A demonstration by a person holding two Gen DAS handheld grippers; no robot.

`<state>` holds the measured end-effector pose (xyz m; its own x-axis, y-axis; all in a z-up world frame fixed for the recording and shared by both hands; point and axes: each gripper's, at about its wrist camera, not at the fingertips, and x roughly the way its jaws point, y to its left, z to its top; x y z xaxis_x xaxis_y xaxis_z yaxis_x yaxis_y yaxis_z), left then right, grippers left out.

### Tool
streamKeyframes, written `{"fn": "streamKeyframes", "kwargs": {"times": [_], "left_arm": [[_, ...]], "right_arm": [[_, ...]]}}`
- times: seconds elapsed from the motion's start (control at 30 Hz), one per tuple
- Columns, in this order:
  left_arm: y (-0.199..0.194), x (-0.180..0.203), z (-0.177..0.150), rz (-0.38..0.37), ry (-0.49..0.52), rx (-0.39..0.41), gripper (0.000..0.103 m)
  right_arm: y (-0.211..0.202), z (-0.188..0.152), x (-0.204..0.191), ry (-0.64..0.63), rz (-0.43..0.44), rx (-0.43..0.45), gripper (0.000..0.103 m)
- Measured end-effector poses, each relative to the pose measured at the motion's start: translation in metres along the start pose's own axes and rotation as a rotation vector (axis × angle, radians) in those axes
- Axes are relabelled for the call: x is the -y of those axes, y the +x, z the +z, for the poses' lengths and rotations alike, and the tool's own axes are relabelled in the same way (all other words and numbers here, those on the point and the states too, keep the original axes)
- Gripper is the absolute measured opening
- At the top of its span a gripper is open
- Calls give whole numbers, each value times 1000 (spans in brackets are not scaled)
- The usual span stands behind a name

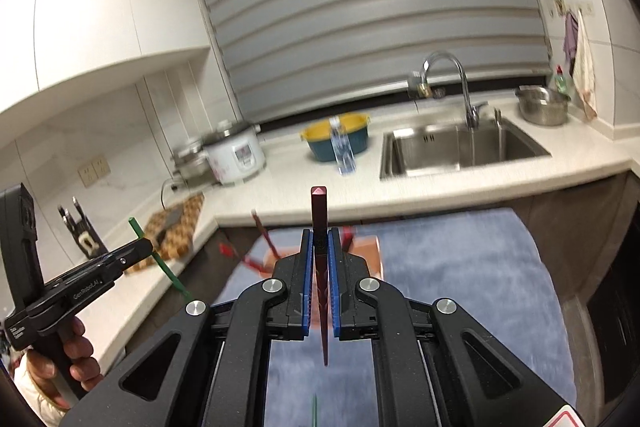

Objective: Organize utensils
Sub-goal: 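Lift both chopsticks, lower them into the pink caddy and open both tools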

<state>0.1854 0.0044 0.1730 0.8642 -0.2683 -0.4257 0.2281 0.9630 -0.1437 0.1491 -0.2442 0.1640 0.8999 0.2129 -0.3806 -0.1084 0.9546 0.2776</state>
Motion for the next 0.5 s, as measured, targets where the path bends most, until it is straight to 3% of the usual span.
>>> {"fn": "streamKeyframes", "kwargs": {"times": [0.23, 0.5], "left_arm": [[18, -2, 60, 21, 3, 121, 7], [67, -8, 75, 46, 0, 114, 7]], "right_arm": [[28, 51, -13, -23, 11, 87, 7], [71, 73, -15, -27, 16, 101, 7]]}}
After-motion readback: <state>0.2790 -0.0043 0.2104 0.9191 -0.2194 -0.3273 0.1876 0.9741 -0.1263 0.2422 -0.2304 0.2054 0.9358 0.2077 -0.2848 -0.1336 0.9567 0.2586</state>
